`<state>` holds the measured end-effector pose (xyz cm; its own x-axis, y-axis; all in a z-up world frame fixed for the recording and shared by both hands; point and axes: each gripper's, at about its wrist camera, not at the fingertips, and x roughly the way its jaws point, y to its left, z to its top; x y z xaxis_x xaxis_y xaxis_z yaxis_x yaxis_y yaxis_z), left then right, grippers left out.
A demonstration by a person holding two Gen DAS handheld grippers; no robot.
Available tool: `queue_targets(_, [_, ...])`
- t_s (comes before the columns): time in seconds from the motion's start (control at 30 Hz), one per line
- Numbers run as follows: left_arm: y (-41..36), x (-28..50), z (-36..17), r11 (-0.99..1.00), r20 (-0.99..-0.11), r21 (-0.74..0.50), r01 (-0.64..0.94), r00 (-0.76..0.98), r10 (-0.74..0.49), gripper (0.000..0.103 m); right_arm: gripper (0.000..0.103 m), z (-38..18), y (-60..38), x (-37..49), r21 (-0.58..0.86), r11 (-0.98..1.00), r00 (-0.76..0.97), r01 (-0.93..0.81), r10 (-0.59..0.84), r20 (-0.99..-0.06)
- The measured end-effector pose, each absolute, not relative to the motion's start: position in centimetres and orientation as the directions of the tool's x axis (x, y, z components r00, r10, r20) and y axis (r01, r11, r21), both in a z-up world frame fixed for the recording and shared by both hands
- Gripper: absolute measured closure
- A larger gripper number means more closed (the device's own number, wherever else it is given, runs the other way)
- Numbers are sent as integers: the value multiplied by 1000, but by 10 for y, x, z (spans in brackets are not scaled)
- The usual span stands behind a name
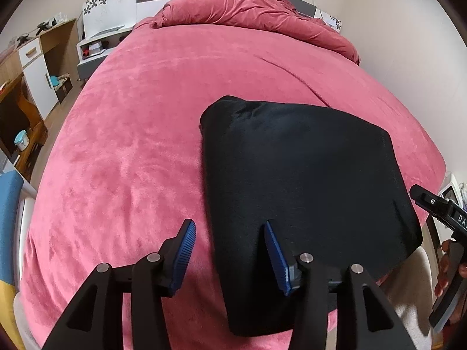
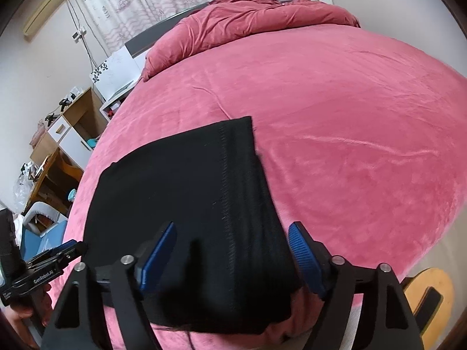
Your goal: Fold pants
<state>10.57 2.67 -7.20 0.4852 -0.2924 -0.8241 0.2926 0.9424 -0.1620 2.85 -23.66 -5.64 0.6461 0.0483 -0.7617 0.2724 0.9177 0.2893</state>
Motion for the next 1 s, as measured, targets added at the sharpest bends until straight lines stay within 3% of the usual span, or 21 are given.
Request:
queue_targets(0.23, [31,123,-76,931,-833,-211,297,444,-330,46,12,-69,-254,41,329,914,613,238,122,-781])
queue_targets(0.47, [33,141,-81,901,-833,-292,323,377,-405,43,11,-96,-277,60,447,857,541,257,256,-801])
queue_targets(0.7, [46,166,-94,833,-801,-462,302,261,-539,37,10,-116,-298,79,594,756,506,274,412,-758])
queue_targets(1.0, [49,180,-109,746,-736,-593,304,172,-655,30,8,-130,-298,95,647,729,488,224,491,-722])
